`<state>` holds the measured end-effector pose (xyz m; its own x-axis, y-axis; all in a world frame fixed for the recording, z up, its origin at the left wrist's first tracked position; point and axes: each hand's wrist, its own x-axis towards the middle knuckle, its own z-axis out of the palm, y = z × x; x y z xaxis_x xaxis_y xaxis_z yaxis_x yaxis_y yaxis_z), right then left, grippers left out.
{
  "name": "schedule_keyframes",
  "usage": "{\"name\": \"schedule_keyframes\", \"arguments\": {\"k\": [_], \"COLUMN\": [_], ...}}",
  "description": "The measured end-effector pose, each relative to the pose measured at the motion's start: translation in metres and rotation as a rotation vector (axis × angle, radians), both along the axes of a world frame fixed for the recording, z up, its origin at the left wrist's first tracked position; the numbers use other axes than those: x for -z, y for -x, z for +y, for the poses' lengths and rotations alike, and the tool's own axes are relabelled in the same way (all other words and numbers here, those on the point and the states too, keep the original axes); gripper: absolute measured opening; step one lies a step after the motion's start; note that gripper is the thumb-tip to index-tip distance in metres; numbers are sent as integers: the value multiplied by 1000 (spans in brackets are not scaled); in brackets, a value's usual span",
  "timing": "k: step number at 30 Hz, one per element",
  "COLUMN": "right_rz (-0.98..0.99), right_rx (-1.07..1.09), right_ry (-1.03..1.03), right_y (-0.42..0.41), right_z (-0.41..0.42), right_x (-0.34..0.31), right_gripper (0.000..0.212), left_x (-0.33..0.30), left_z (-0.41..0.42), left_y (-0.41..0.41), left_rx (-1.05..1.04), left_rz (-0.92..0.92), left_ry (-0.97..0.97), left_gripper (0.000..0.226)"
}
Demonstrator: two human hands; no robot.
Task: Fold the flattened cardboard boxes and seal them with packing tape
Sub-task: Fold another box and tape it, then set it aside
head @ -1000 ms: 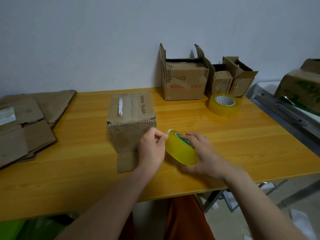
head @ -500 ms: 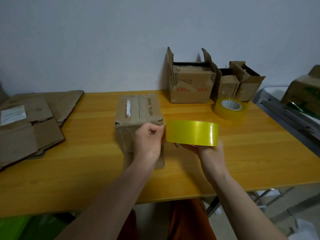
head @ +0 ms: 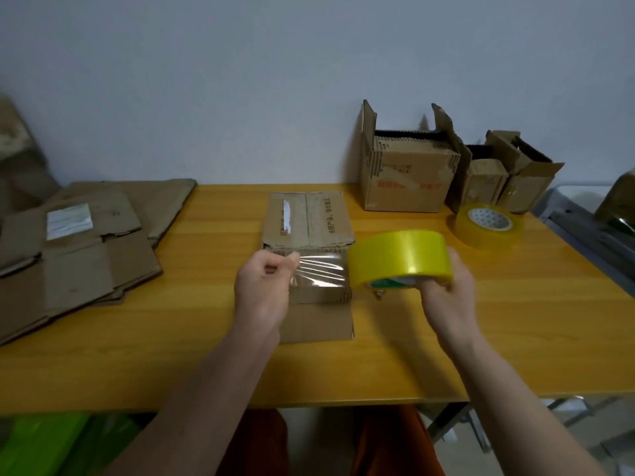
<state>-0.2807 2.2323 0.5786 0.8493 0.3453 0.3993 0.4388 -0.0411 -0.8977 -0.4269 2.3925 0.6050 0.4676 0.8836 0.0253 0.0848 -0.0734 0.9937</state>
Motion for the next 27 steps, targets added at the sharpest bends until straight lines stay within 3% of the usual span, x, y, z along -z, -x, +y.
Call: {"name": "schedule_keyframes", "arguments": {"k": [3,5,8,16,20,27], "right_rz": [-158,-190,-122,-233,-442,-448], "right_rx": [91,104,55,136,246,236], "right_ry": [241,356,280,259,528,650], "right_y": [-10,-17,-21,-31,-33,-37], "right_z": [-10,-14,-10,7,7,13], "right_x": [-9,-14,-21,-38,-39,-43], "right_gripper": [39,44,41,57,59,57], "left_x": [-7,-10,-9,-17,-16,-10], "left_z": [17,30,39,51,56,71], "left_y": [10,16,17,4,2,4], "left_rx": [-145,-126,-33,-78,-171,-103], "left_rz": [21,50,100,80,97,117], "left_ry": [-4,-1,26,33,-9,45], "left_gripper": [18,19,27,21,18,21]}}
